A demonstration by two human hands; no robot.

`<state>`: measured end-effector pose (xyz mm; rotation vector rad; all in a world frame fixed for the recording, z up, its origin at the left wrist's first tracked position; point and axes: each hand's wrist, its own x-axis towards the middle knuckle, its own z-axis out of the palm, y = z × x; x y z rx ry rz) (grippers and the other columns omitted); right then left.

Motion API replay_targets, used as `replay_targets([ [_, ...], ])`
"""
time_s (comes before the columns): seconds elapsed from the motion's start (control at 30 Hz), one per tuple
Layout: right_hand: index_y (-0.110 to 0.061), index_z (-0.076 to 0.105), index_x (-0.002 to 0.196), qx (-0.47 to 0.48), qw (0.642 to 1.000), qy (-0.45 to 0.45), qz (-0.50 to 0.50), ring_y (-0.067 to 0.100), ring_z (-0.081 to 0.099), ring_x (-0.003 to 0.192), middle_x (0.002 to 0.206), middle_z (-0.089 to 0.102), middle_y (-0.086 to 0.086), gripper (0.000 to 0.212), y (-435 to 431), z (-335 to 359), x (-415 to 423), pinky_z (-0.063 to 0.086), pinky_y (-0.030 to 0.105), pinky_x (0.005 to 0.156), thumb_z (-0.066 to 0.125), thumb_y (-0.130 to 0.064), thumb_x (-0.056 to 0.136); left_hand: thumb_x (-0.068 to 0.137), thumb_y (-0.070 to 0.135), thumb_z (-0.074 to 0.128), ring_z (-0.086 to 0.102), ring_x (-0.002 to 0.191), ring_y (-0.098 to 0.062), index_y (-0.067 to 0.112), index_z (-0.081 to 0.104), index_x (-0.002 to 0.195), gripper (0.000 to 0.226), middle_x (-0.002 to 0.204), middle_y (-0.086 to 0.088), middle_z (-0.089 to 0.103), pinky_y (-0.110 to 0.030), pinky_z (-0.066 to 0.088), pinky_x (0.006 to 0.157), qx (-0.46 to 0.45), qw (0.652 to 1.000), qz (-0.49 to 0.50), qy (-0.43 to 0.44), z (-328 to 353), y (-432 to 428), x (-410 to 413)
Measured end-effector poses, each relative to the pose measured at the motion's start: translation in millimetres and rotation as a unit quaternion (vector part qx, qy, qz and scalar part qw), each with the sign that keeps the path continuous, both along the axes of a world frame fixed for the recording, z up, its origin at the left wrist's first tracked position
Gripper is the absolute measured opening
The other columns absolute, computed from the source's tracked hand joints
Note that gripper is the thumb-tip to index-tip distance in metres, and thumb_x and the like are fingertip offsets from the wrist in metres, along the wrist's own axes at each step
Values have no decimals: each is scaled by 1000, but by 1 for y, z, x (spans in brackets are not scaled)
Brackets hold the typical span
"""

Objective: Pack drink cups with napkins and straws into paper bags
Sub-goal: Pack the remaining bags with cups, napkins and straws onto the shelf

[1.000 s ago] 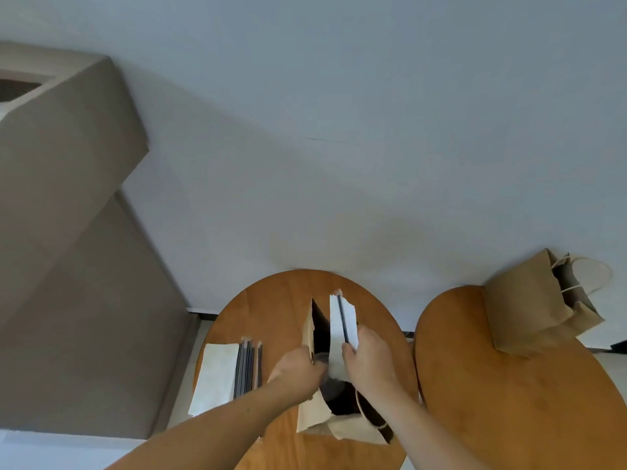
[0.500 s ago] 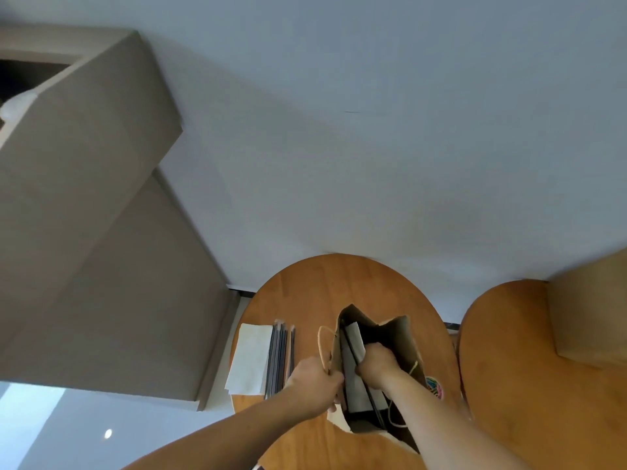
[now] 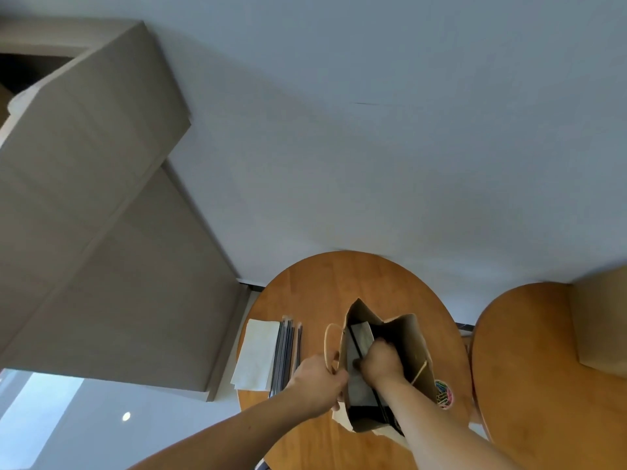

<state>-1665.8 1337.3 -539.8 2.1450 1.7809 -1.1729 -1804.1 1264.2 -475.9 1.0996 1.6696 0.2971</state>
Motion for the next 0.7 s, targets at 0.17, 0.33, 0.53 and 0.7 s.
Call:
replay_targets([
  [0.17,-17,48,133,-2,996,-31,88,31,51,120,132,49,10,45,2,49,10,46,41,101,58,-32,92,94,36,53,71,64,-10,27,56,109,17,82,-1,70,-26,61,70,1,1000,-22,-16,3,6,2],
  [0.33,-27,63,113,108,987,21,118,15,63,100,112,65,-6,22,3,117,35,52,29,85,55,-38,96,90,34,52,59,63,-14,43,47,91,10,81,-3,63,-27,52,62,16,998,-59,-30,10,13,7],
  [0.53,-17,59,130,213,973,83,-41,14,60,114,128,64,-2,50,1,140,80,49,29,93,39,-53,100,78,50,54,65,72,-7,43,52,105,28,84,-5,63,-35,55,70,21,995,-100,-17,10,20,7],
  [0.7,-20,38,149,-72,939,258,-214,31,45,135,150,44,7,75,-24,109,77,41,49,110,34,-70,94,77,60,63,53,115,-16,39,15,152,92,155,1,37,-33,46,98,-28,988,-145,-35,5,17,5],
])
